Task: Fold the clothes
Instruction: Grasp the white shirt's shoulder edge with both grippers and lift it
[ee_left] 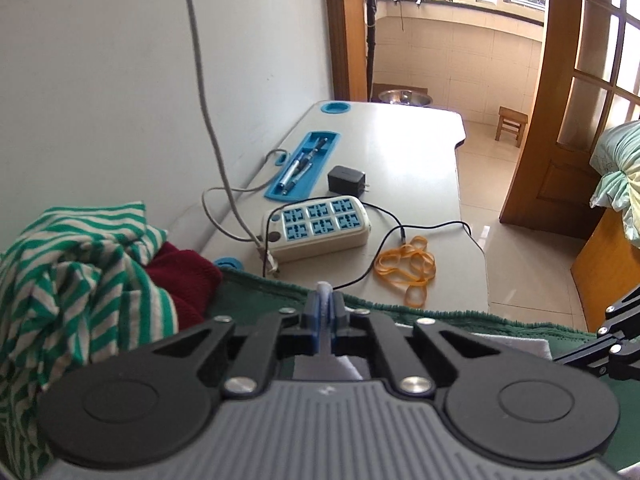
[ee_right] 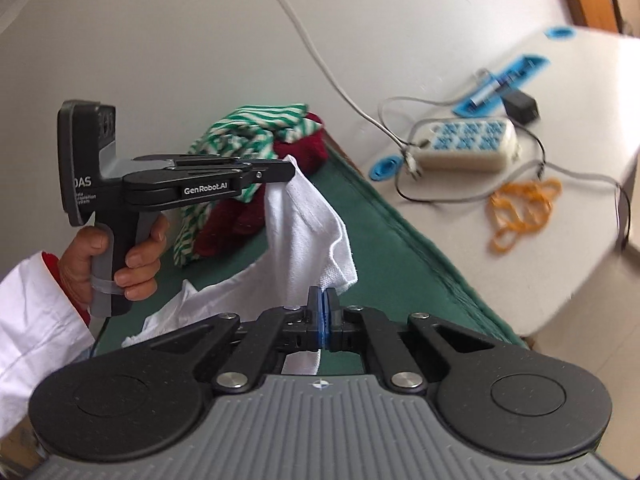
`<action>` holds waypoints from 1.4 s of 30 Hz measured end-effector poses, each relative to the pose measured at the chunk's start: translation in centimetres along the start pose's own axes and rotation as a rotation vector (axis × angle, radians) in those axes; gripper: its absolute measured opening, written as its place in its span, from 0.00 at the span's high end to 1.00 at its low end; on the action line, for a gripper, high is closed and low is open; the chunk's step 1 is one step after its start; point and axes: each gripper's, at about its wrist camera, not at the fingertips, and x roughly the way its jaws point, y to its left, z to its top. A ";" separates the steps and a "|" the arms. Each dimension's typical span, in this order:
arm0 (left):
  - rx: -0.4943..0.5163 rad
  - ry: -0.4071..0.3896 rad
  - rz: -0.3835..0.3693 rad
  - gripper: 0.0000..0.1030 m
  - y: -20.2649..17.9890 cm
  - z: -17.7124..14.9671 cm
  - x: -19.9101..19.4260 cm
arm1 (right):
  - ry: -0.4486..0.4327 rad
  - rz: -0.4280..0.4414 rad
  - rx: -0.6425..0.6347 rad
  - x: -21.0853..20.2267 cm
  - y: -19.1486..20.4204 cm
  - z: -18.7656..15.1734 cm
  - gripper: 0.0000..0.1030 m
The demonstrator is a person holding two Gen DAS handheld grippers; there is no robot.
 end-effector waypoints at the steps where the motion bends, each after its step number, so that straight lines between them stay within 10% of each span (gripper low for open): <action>1: -0.003 -0.010 0.009 0.99 0.2 -0.3 -0.8 | -0.003 -0.003 -0.028 -0.1 0.8 0.0 1.00; 17: -0.146 -0.159 0.088 0.98 3.0 -6.3 -11.2 | -0.059 -0.030 -0.242 -2.1 11.0 -3.3 1.00; 42: -0.283 -0.159 0.086 0.98 7.7 -16.2 -16.6 | -0.053 0.008 -0.257 2.5 19.0 -12.4 1.00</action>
